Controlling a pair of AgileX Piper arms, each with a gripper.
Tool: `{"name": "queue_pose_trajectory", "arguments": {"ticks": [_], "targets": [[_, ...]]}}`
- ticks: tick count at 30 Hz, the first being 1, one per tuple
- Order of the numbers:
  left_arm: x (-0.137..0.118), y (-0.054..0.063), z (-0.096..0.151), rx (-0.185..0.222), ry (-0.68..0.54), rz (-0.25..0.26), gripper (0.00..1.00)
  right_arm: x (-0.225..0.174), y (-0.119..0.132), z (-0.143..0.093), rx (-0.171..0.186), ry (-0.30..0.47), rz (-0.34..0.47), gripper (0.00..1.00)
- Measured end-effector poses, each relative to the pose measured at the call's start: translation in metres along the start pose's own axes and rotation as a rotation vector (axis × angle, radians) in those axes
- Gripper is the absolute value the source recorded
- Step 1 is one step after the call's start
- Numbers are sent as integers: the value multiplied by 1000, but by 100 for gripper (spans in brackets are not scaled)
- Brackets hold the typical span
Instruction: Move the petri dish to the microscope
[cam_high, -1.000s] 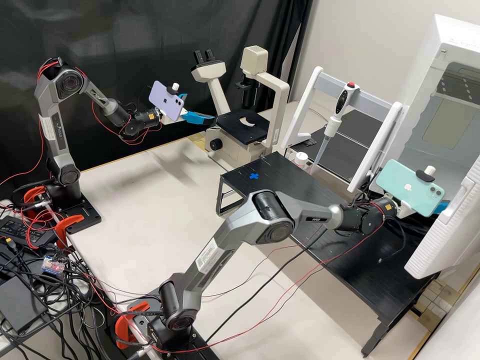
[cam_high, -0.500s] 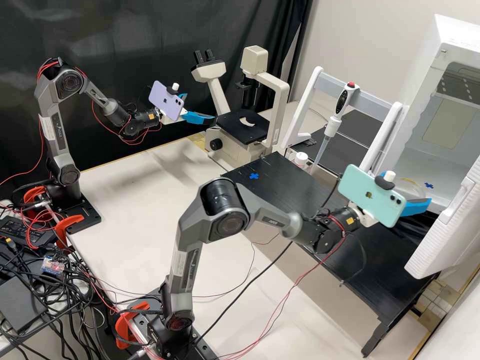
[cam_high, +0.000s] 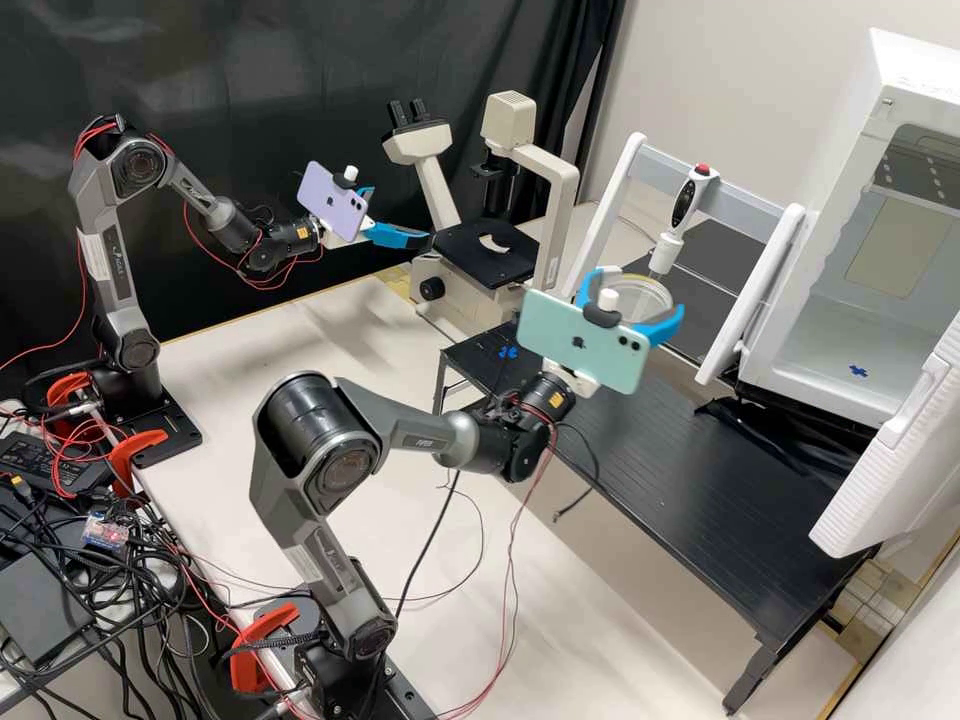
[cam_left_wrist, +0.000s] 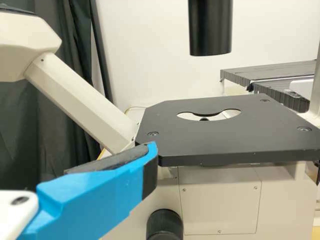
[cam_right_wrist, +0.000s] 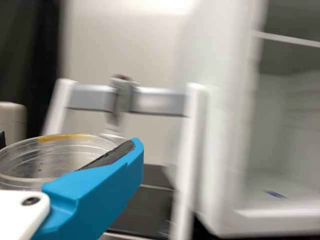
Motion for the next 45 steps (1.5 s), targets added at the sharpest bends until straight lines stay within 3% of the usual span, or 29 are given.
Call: {"name": "queue_pose_trajectory", "arguments": {"ticks": [5, 15, 24, 45], "targets": [[0, 0, 0, 0, 0, 0, 100, 5, -31, -35, -9, 87, -61, 0], [0, 0, 0, 0, 0, 0, 100, 36, -89, -69, -52, 120, -204, 0], [0, 0, 0, 0, 0, 0, 100, 78, -139, -86, -89, 99, -327, 0], [0, 0, 0, 0, 0, 0, 100, 161, -207, -84, -83, 9, -489, 0]]}}
